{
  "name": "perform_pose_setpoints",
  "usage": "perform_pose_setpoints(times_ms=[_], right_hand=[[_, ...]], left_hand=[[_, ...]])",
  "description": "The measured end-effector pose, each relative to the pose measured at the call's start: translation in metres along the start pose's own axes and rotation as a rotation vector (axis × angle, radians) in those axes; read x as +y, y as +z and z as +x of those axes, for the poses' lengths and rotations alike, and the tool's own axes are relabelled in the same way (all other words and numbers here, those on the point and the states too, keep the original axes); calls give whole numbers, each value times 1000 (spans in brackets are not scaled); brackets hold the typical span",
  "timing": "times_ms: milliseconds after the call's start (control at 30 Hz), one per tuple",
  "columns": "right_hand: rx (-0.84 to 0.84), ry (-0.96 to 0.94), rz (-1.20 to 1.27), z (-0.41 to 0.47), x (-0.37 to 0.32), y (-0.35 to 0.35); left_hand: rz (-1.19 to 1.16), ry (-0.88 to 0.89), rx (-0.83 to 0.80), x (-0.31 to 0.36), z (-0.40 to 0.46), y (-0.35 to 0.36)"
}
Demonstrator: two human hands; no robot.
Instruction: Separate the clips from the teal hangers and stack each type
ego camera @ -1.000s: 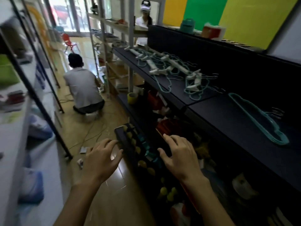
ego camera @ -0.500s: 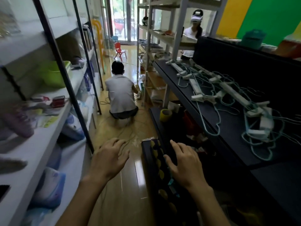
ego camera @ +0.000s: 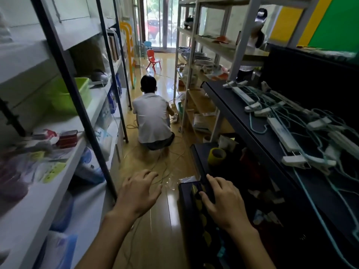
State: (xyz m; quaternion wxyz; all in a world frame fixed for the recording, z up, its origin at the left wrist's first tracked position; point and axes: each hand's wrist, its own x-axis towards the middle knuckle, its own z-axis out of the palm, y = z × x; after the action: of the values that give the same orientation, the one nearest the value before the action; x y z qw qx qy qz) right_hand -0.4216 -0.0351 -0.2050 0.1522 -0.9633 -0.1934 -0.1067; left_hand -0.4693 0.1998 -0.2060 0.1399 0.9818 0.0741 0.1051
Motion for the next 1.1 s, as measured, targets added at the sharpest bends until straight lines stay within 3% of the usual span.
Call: perform_pose_setpoints(times_ms=[400, 667, 1100], right_hand=[[89, 190, -13, 145, -18, -3], [244, 249, -113, 214, 13, -49], [324, 600, -227, 239, 101, -101]], left_hand=[[-20, 298, -10, -35, 210, -13], [-106, 535, 22, 23, 312, -18], [-163, 828, -34, 147, 431, 10]])
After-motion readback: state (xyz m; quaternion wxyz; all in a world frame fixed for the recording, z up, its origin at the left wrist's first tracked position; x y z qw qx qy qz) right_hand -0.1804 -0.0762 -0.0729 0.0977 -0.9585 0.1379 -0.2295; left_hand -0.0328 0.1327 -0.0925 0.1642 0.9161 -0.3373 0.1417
